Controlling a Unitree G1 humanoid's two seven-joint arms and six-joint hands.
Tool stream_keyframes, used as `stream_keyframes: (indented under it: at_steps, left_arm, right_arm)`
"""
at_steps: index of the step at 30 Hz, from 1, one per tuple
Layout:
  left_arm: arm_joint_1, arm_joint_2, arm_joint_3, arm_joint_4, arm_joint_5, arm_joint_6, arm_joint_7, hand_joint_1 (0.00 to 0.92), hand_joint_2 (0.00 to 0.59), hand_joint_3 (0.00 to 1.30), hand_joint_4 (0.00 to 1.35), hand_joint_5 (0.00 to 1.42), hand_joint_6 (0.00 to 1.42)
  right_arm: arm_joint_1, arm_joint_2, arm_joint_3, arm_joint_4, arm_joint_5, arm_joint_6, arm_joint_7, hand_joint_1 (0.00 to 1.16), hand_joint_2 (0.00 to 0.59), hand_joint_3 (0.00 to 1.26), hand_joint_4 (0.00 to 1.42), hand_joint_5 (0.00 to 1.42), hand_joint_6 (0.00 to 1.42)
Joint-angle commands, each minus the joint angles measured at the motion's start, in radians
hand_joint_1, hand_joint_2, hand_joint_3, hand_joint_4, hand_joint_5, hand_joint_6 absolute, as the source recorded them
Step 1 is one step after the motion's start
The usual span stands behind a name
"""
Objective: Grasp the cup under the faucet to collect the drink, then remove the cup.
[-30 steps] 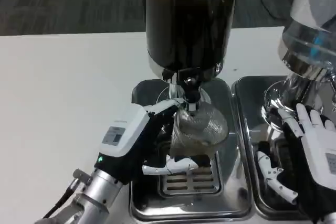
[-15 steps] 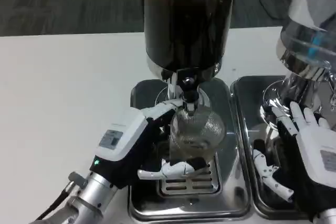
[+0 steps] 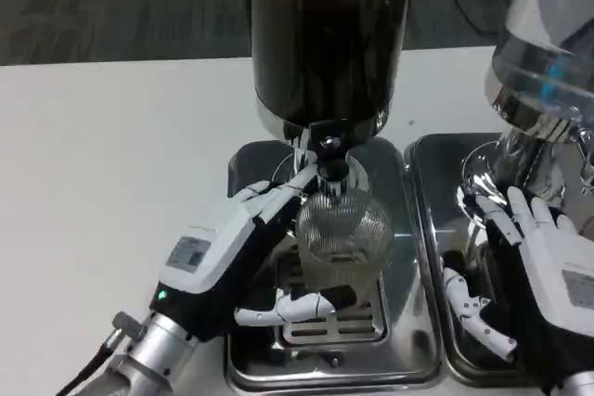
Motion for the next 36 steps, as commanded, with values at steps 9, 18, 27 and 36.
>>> stream_keyframes:
  at_steps: [9,18,27,36]
  left_arm:
    - [0.065,0.054,0.038,-0.068,-0.024,0.044,-0.026,0.146,0.070,0.05,0.00,0.31,0.18]
    - [0.156,0.103,0.124,-0.202,-0.081,0.051,-0.063,0.098,0.060,0.00,0.00,0.22,0.11]
    - [0.227,0.132,0.236,-0.377,-0.201,0.020,-0.183,0.000,0.071,0.00,0.00,0.06,0.00]
    - [0.242,0.127,0.307,-0.487,-0.296,-0.046,-0.299,0.000,0.112,0.00,0.00,0.00,0.00]
  right_arm:
    - [-0.029,-0.015,-0.006,0.034,0.023,-0.025,-0.003,0.20,0.444,0.15,0.00,0.00,0.00]
    - [-0.025,-0.041,-0.024,0.023,0.033,-0.038,-0.001,0.20,0.441,0.15,0.00,0.00,0.00]
    - [-0.019,-0.130,-0.026,0.022,-0.043,-0.072,0.002,0.22,0.437,0.11,0.00,0.00,0.00]
    - [-0.019,-0.172,-0.039,0.066,-0.051,-0.101,0.004,0.36,0.423,0.02,0.00,0.00,0.00]
